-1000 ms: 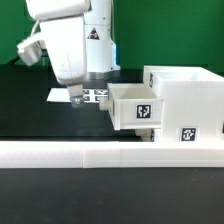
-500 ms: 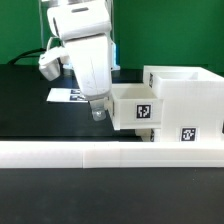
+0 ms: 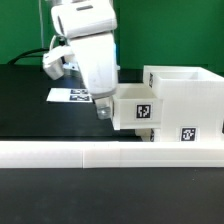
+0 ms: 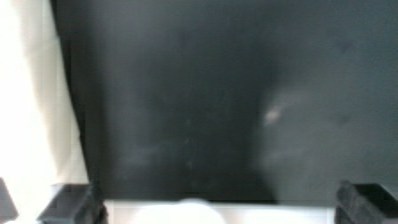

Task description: Assemble drawer

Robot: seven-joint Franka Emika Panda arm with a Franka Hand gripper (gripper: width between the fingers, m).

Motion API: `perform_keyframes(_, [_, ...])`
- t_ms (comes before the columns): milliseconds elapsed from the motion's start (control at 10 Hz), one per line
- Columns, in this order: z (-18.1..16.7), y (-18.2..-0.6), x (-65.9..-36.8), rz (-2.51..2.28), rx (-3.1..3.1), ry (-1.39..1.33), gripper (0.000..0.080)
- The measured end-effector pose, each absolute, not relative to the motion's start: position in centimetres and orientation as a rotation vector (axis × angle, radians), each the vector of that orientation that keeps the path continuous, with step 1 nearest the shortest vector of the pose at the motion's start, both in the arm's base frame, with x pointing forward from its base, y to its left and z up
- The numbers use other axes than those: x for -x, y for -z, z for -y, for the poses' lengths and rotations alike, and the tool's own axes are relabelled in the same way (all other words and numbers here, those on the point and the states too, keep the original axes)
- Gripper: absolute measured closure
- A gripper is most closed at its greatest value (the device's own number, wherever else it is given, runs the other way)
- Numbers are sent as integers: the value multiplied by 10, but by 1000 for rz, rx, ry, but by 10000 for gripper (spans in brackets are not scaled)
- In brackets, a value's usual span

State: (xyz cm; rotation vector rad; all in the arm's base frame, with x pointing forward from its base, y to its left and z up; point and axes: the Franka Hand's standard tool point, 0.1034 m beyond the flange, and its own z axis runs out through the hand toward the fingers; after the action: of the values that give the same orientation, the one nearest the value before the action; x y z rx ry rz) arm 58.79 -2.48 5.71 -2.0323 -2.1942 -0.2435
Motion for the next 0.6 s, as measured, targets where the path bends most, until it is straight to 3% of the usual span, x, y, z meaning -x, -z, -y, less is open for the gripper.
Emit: perform_keyframes(600, [3, -58, -591, 2210, 2038, 244, 151])
